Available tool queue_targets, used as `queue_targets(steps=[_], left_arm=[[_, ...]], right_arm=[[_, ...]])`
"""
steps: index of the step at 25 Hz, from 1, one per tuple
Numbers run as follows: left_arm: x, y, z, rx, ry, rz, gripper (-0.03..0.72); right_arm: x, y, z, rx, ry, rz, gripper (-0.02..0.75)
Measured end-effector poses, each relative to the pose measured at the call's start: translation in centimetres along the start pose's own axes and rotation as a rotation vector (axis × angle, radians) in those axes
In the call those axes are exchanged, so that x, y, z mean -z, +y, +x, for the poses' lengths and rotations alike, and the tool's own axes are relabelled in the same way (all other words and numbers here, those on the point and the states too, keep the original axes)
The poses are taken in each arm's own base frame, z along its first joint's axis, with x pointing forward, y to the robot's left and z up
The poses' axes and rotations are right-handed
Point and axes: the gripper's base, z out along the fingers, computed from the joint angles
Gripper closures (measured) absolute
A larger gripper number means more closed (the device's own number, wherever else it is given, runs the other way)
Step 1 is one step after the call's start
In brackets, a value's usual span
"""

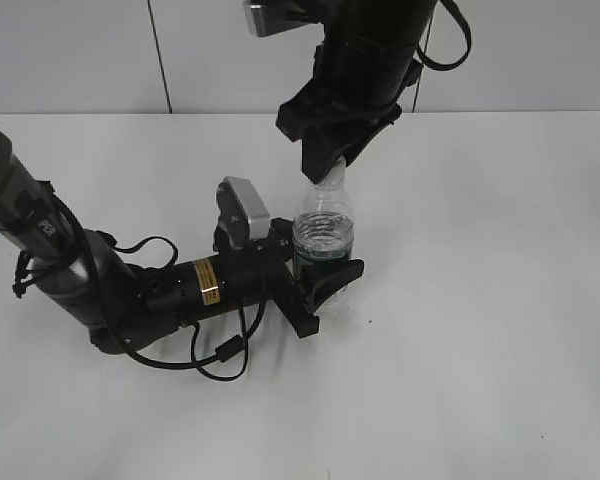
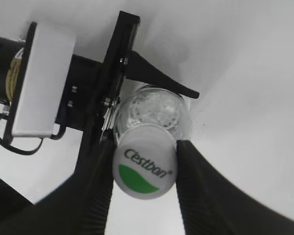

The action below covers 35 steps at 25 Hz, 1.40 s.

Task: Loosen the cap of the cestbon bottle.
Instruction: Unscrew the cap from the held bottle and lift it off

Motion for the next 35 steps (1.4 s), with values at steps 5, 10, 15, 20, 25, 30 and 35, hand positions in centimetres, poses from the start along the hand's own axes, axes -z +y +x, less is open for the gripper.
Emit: queue_targets(steps=[5,10,15,20,25,30,35], left_arm=[[0.00,0.00,0.01,-0.001,0.001,0.000,0.287],[0.00,-0.01,0.01,-0.004,0.001,0.001,0.287],[0.00,-0.03,0.01,-0.005,0.002,0.003,0.287],[0.00,-0.03,0.01,-0.006,0.002,0.003,0.287],[0.00,-0.05,0.02,-0.007,0.002,0.006,0.287],[0.00,-0.06,0.02,-0.007,0.002,0.007,0.287],[-0.02,-0.08,0.01,-0.009,0.003,0.010,0.287]], right_arm=[[0.02,0.03,-0.01,0.212,-0.001,-0.003,0.440],[0.10,0.17,-0.04,0.483,-0.011,-0.014,0.440],[0.15,0.19,-0.04,0.739,-0.015,-0.014,0.440],[0.18,0.20,-0.04,1.012,-0.017,-0.012,0.440],[0.23,0.21,-0.03,1.275,-0.019,-0.009,0.440],[0.24,0.21,-0.03,1.440,-0.021,-0.008,0.440],[0.58,0.26,0.04,1.542,-0.023,-0.001,0.440]])
